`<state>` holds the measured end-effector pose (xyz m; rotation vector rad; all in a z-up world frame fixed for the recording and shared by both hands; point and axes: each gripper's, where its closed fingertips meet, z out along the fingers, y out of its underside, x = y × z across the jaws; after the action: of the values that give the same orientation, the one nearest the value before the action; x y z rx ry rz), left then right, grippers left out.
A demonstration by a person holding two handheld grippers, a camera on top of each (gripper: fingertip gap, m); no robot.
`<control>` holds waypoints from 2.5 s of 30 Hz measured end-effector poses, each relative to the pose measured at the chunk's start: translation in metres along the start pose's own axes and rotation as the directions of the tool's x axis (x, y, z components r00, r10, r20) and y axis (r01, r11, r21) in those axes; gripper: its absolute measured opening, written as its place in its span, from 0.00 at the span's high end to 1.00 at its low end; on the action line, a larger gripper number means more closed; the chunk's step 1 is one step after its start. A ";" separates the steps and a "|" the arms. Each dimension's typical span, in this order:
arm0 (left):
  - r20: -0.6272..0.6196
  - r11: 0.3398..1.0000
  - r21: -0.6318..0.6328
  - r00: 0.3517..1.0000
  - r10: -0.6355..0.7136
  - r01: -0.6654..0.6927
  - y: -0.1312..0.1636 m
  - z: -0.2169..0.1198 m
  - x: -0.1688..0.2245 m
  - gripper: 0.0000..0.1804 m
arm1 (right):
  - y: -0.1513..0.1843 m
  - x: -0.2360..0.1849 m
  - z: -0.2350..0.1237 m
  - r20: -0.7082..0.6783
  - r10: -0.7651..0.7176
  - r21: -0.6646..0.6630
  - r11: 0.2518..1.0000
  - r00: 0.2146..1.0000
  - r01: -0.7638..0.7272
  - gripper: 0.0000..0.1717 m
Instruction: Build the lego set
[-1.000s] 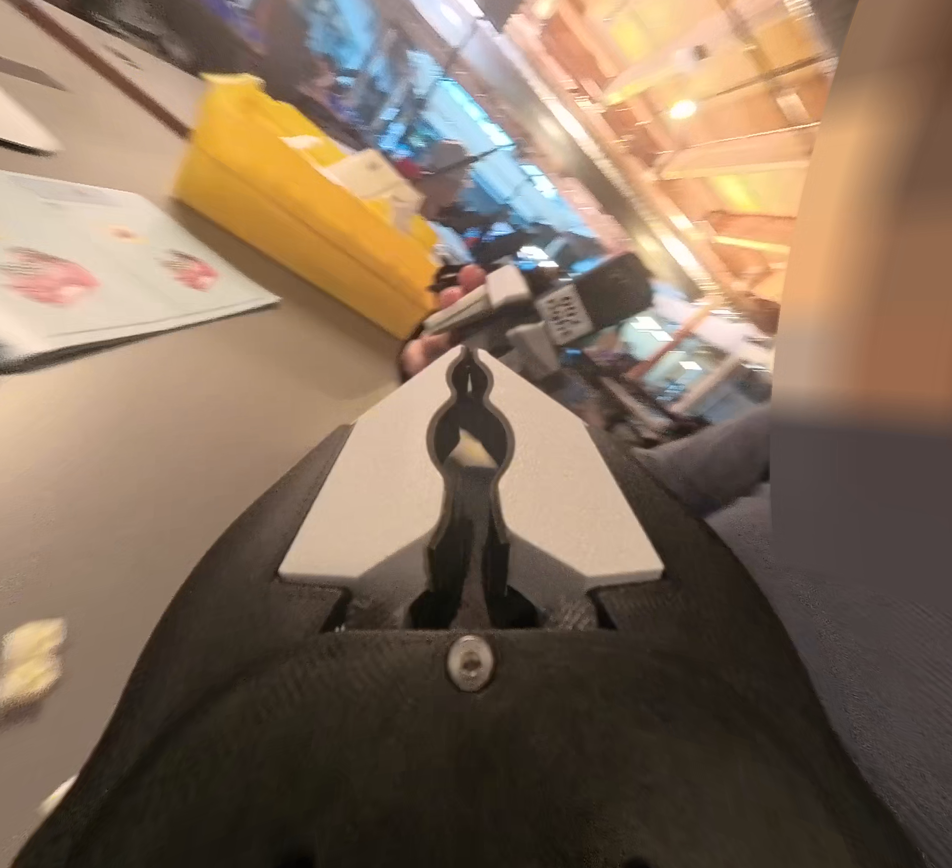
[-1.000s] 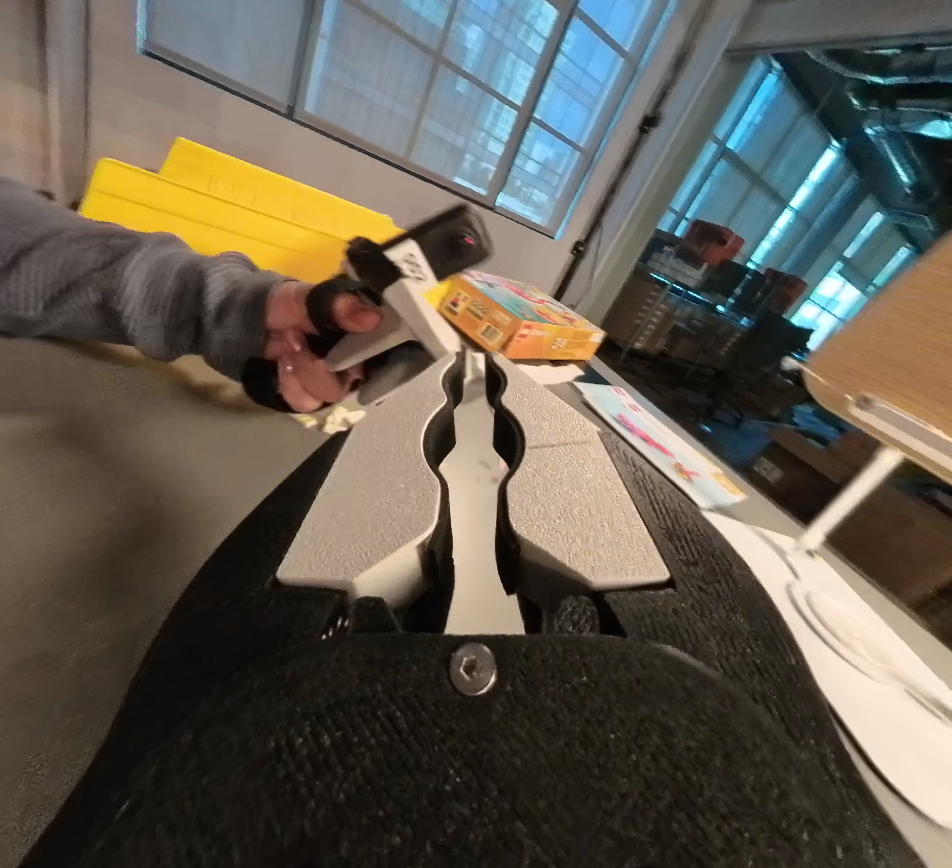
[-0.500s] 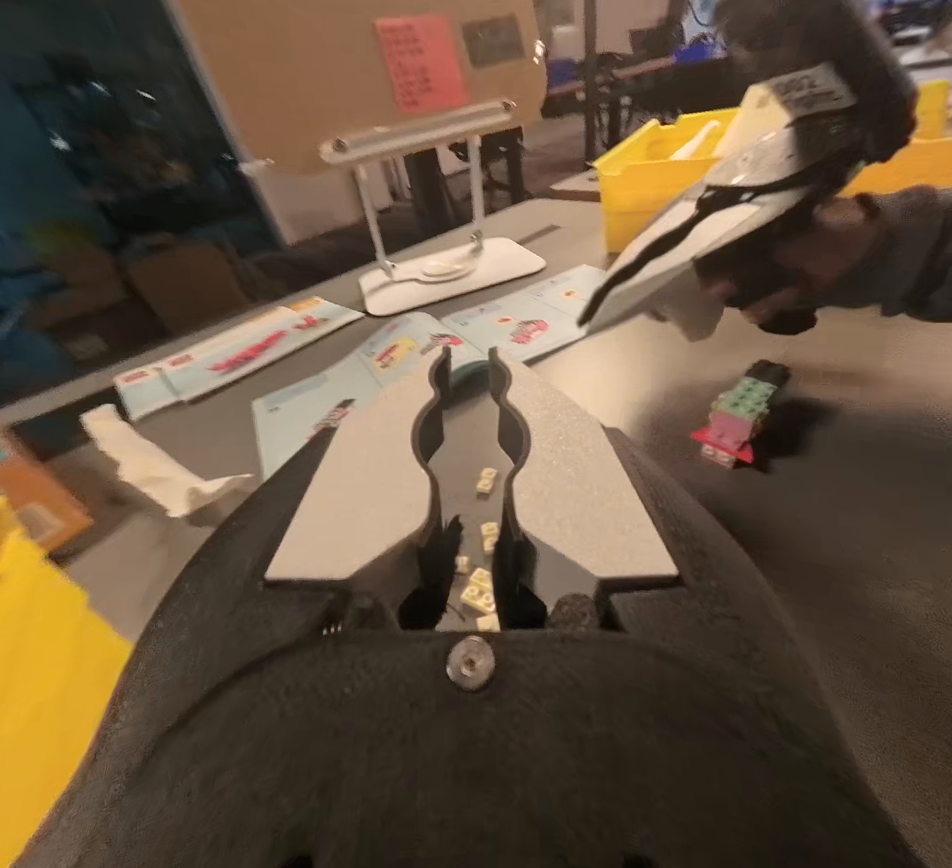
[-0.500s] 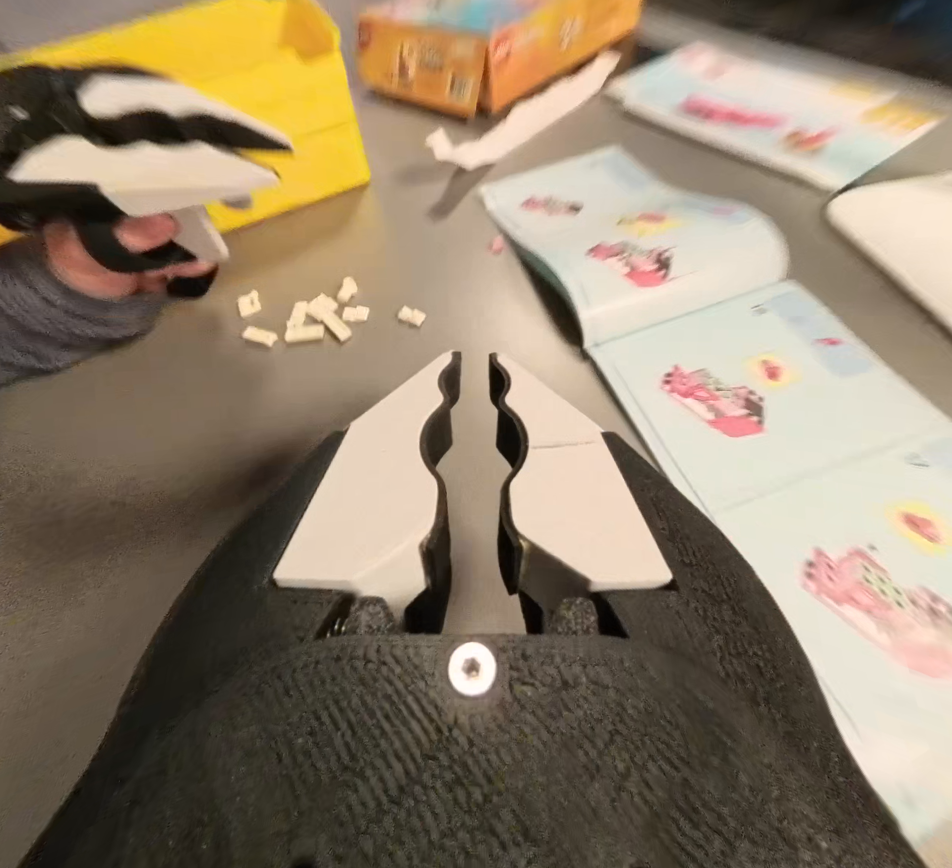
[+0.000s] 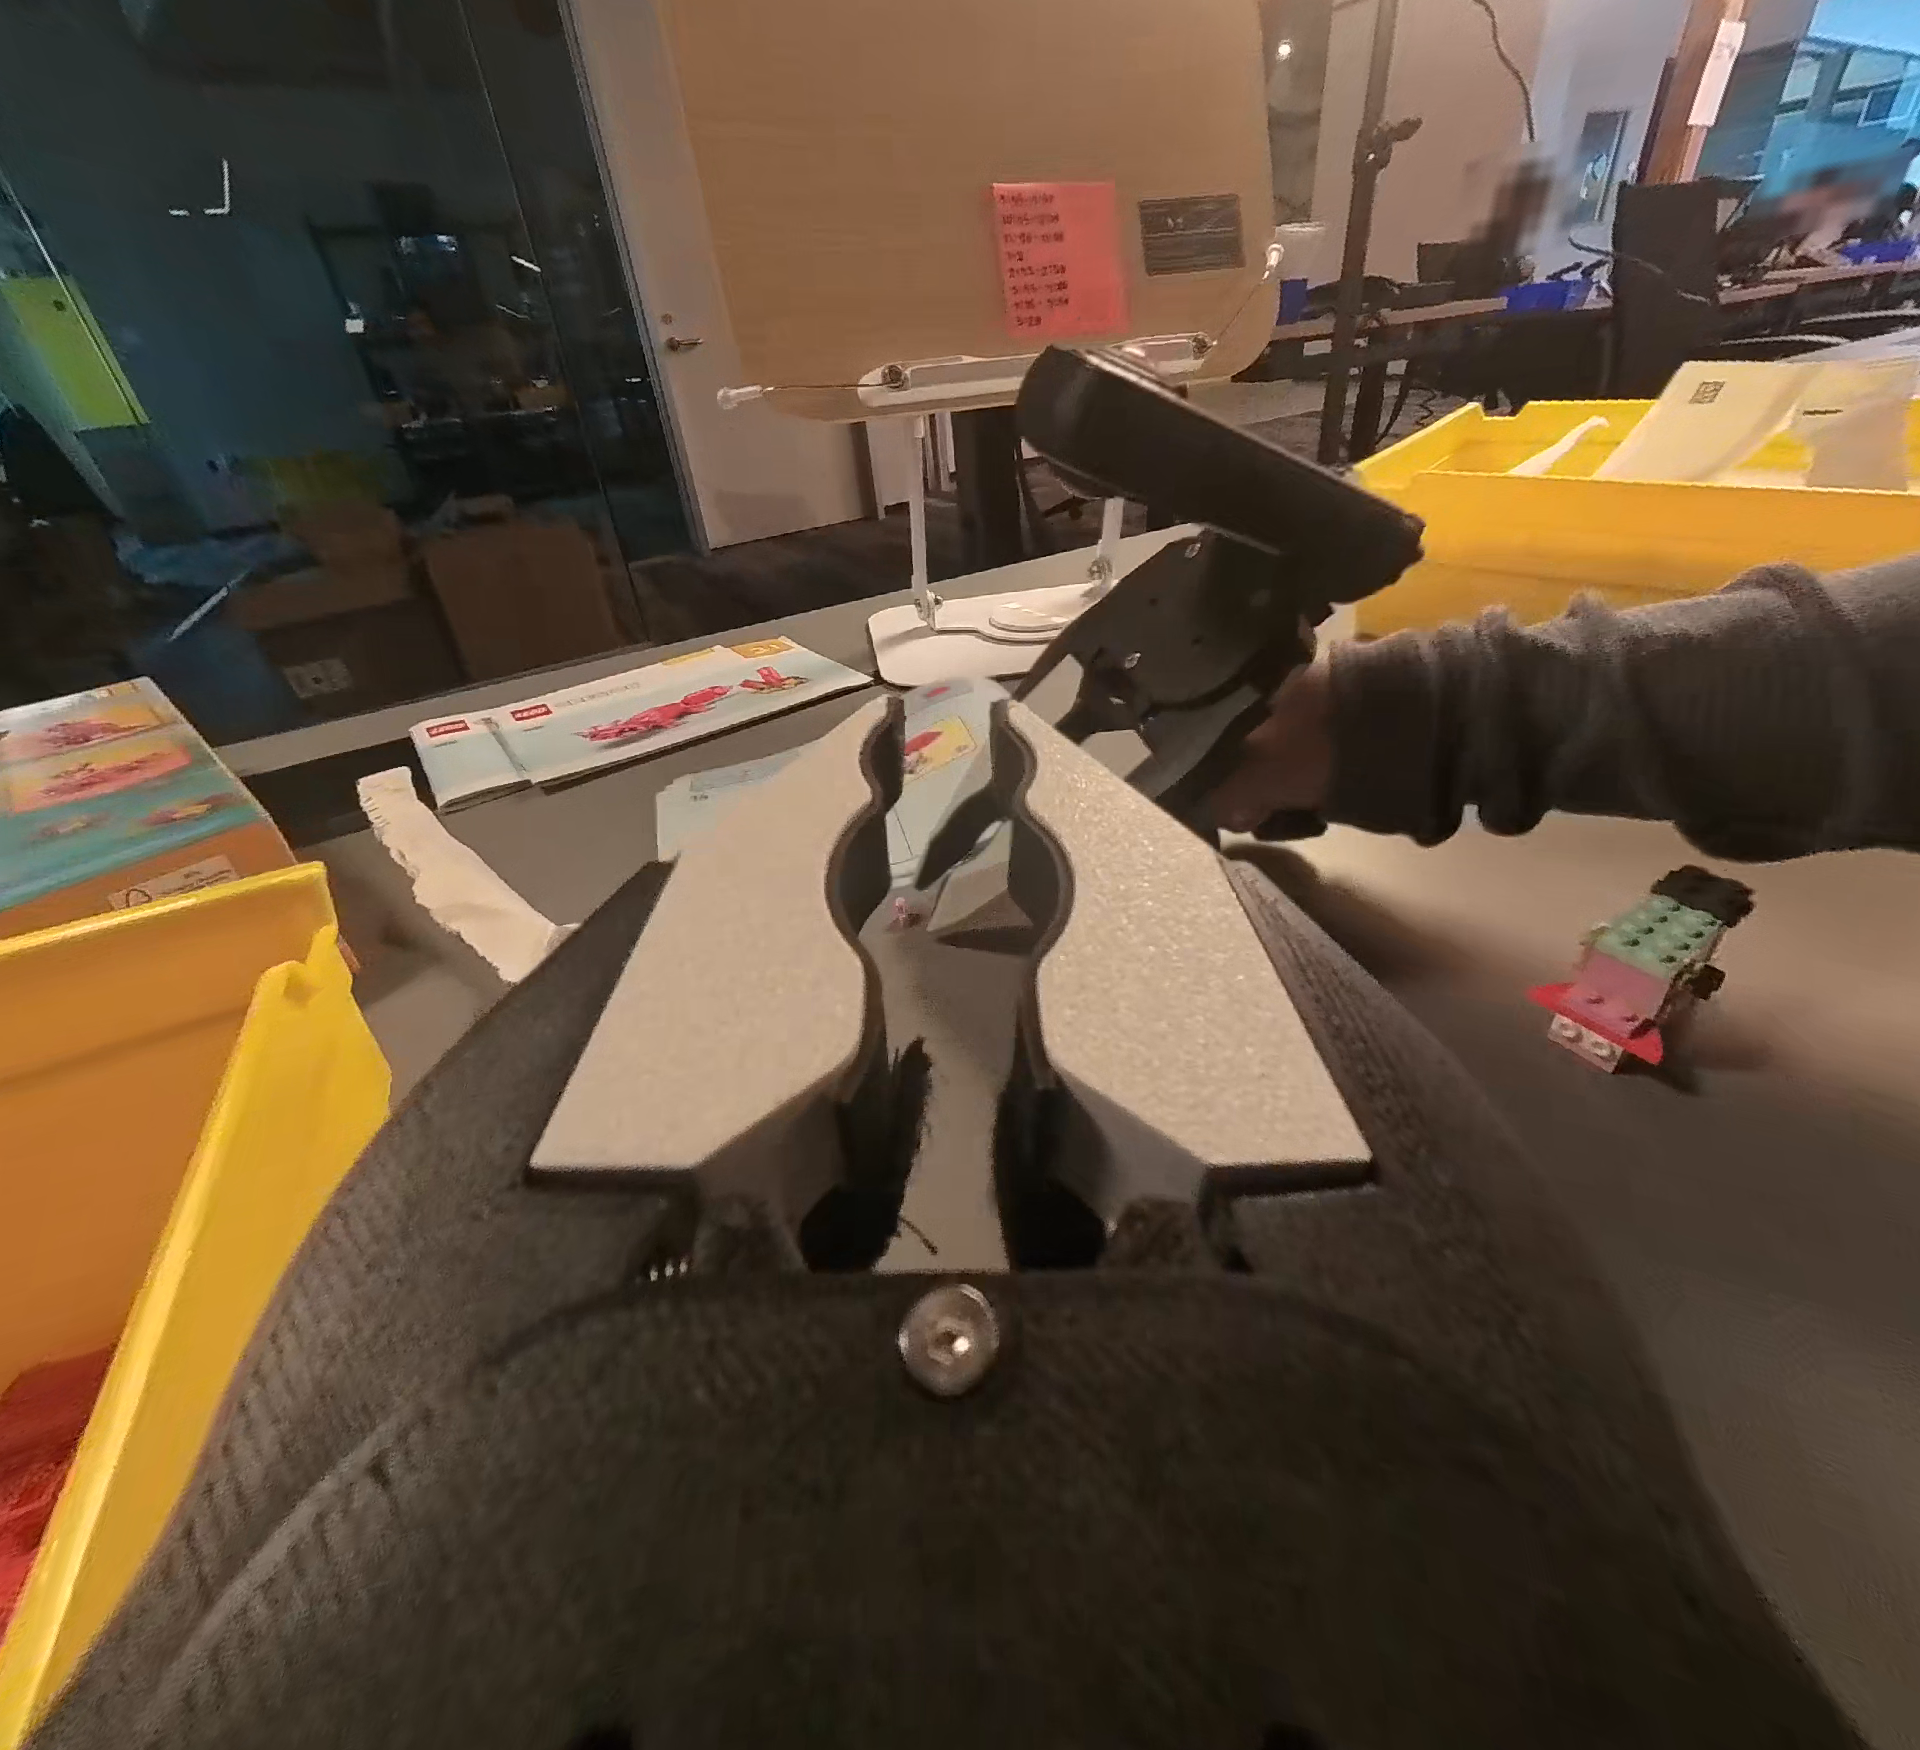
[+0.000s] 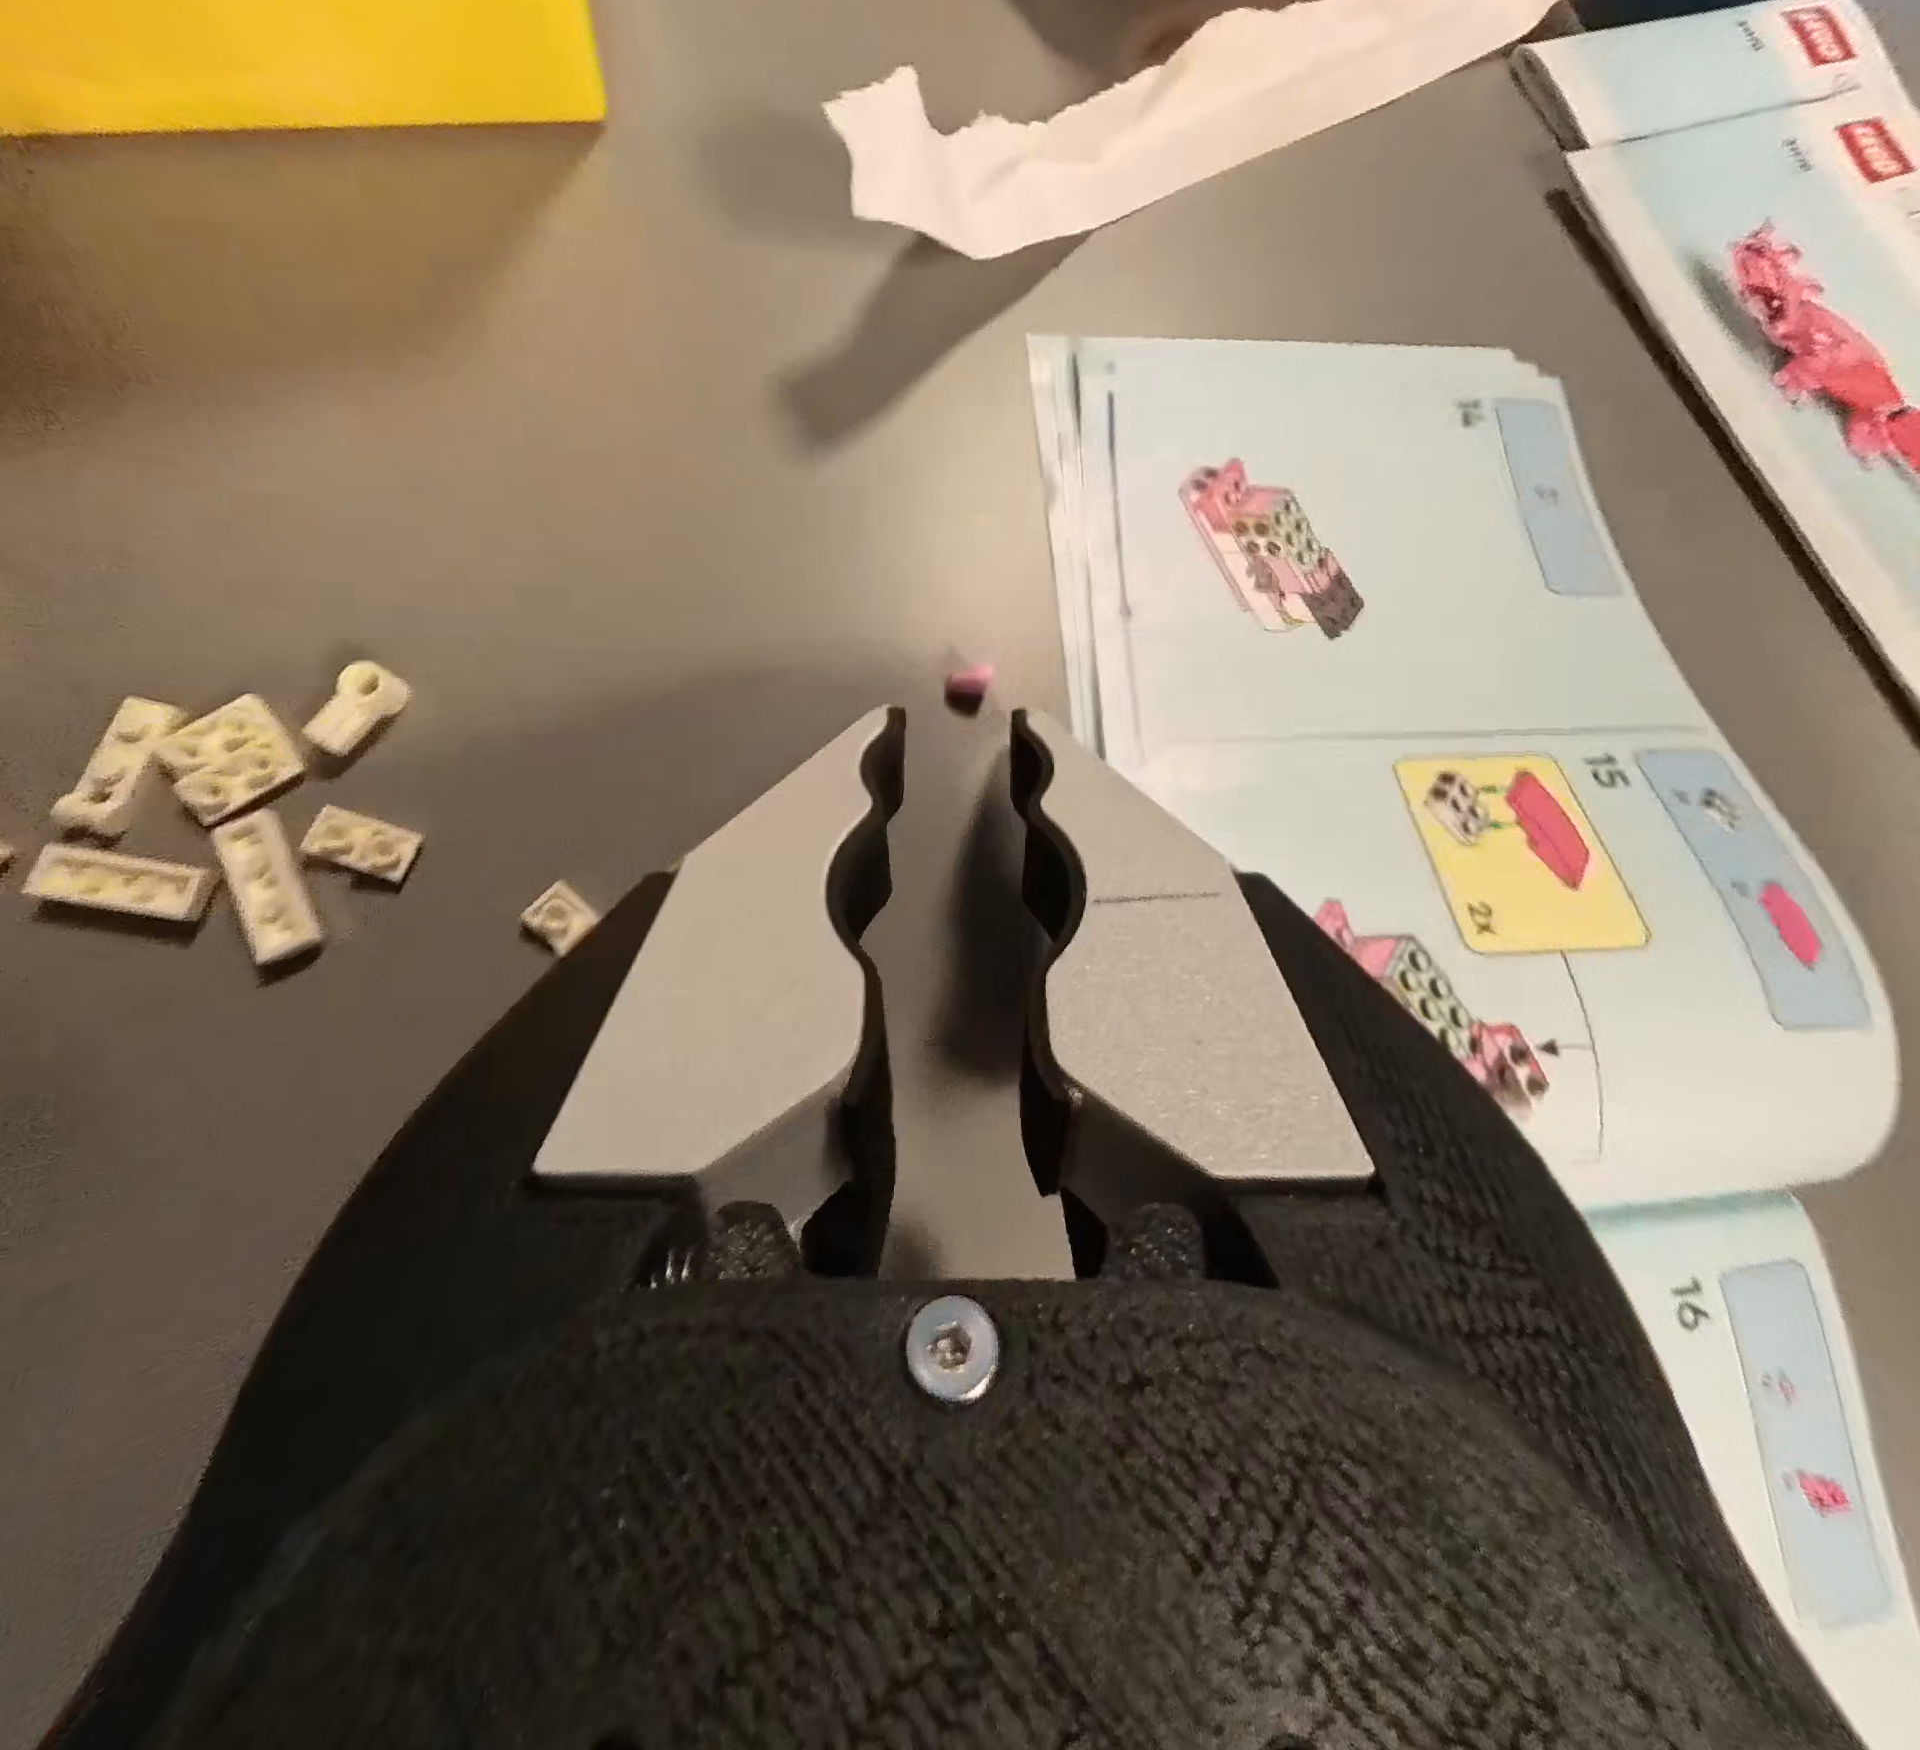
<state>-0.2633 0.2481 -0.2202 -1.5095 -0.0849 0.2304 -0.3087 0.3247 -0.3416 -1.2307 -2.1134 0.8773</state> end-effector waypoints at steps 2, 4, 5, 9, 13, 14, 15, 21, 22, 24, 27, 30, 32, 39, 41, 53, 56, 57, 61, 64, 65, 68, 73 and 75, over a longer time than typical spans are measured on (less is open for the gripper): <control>0.005 1.000 0.002 1.000 0.005 -0.005 0.000 0.000 -0.001 0.92 | -0.002 0.001 0.004 0.015 0.027 0.015 1.000 1.000 -0.027 0.89; 0.001 1.000 0.001 1.000 0.001 -0.001 0.000 0.001 0.000 0.92 | -0.003 0.002 0.006 0.035 0.052 0.031 0.998 0.998 -0.053 0.90; -0.002 1.000 0.001 1.000 -0.002 0.002 0.000 0.001 0.000 0.92 | -0.003 0.002 0.006 0.042 0.058 0.032 0.998 0.997 -0.060 0.90; -0.011 1.000 0.005 1.000 -0.012 0.012 -0.001 0.001 0.002 0.92 | -0.005 0.002 0.008 0.053 0.048 0.032 0.998 0.997 -0.050 0.92; -0.013 1.000 0.005 1.000 -0.023 0.023 -0.002 0.001 0.001 0.92 | -0.007 0.003 0.011 0.055 0.034 0.030 0.999 0.998 -0.035 0.95; -0.014 1.000 0.004 1.000 -0.027 0.027 -0.001 0.001 0.001 0.92 | -0.007 0.003 0.011 0.054 0.028 0.030 0.999 0.998 -0.030 0.97; -0.015 0.999 0.003 0.999 -0.032 0.032 -0.001 0.001 0.001 0.92 | -0.007 0.003 0.012 0.048 0.020 0.031 0.999 0.999 -0.022 0.97; -0.060 0.996 0.036 0.995 -0.079 0.081 -0.007 0.001 0.005 0.89 | -0.009 0.008 -0.008 -0.044 -0.051 0.025 0.998 0.998 0.052 0.97; -0.070 0.996 0.039 0.994 -0.083 0.086 -0.008 0.001 0.007 0.88 | -0.013 0.007 -0.020 -0.056 -0.057 0.044 0.997 0.997 0.059 0.97; -0.109 0.995 0.039 0.990 -0.087 0.092 -0.009 0.001 0.014 0.85 | -0.017 0.001 -0.051 -0.076 -0.089 0.076 0.993 0.993 0.095 0.97; -0.210 0.995 -0.022 0.973 -0.100 0.098 -0.001 0.005 0.037 0.77 | -0.008 -0.015 -0.106 -0.107 -0.210 0.044 0.975 0.972 0.216 0.97; -0.341 0.988 -0.128 0.932 -0.125 0.085 0.015 0.011 0.071 0.69 | 0.021 -0.036 -0.156 -0.091 -0.339 -0.087 0.939 0.936 0.332 0.97; -0.456 0.972 -0.229 0.876 -0.160 0.058 0.027 0.011 0.102 0.62 | 0.049 -0.054 -0.182 -0.019 -0.359 -0.207 0.914 0.933 0.348 0.98; -0.663 0.844 -0.494 0.719 -0.208 -0.210 0.080 0.017 0.181 0.50 | 0.144 -0.115 -0.230 0.251 -0.133 -0.626 0.733 0.959 0.266 0.97; -0.693 0.815 -0.508 0.695 -0.193 -0.280 0.090 0.018 0.192 0.51 | 0.161 -0.120 -0.234 0.264 -0.075 -0.709 0.661 0.962 0.246 0.98; -0.692 0.801 -0.504 0.705 -0.153 -0.321 0.101 0.017 0.189 0.60 | 0.177 -0.126 -0.214 0.237 0.013 -0.795 0.577 0.971 0.186 0.97; -0.698 0.793 -0.505 0.702 -0.143 -0.341 0.104 0.016 0.183 0.60 | 0.172 -0.131 -0.210 0.252 0.004 -0.755 0.626 0.968 0.194 0.89; -0.701 0.794 -0.507 0.696 -0.154 -0.336 0.103 0.015 0.184 0.61 | 0.170 -0.133 -0.208 0.251 0.007 -0.739 0.648 0.968 0.187 0.84; -0.718 0.799 -0.506 0.672 -0.183 -0.323 0.101 0.010 0.189 0.64 | 0.165 -0.135 -0.211 0.177 -0.020 -0.677 0.723 0.984 0.136 0.70; -0.728 0.793 -0.510 0.658 -0.192 -0.333 0.102 0.006 0.192 0.66 | 0.151 -0.139 -0.218 0.045 -0.008 -0.546 0.837 0.999 0.031 0.68; -0.731 0.787 -0.516 0.652 -0.199 -0.338 0.103 0.004 0.193 0.66 | 0.145 -0.140 -0.218 -0.002 0.007 -0.482 0.876 1.000 -0.007 0.68; -0.744 0.774 -0.524 0.634 -0.211 -0.356 0.103 -0.002 0.196 0.66 | 0.134 -0.145 -0.214 -0.119 0.047 -0.307 0.948 0.992 -0.081 0.68; -0.795 0.743 -0.541 0.528 -0.299 -0.394 0.102 -0.026 0.214 0.67 | 0.123 -0.137 -0.201 -0.301 0.129 -0.100 0.981 0.945 -0.165 0.65; -0.797 0.747 -0.528 0.540 -0.271 -0.403 0.102 -0.026 0.210 0.67 | 0.122 -0.133 -0.194 -0.296 0.179 -0.056 0.977 0.938 -0.204 0.61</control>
<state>-0.0632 0.2699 -0.3420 -2.2125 0.7892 -0.5857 -0.0449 0.3032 -0.3248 -1.5299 -1.8360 0.6435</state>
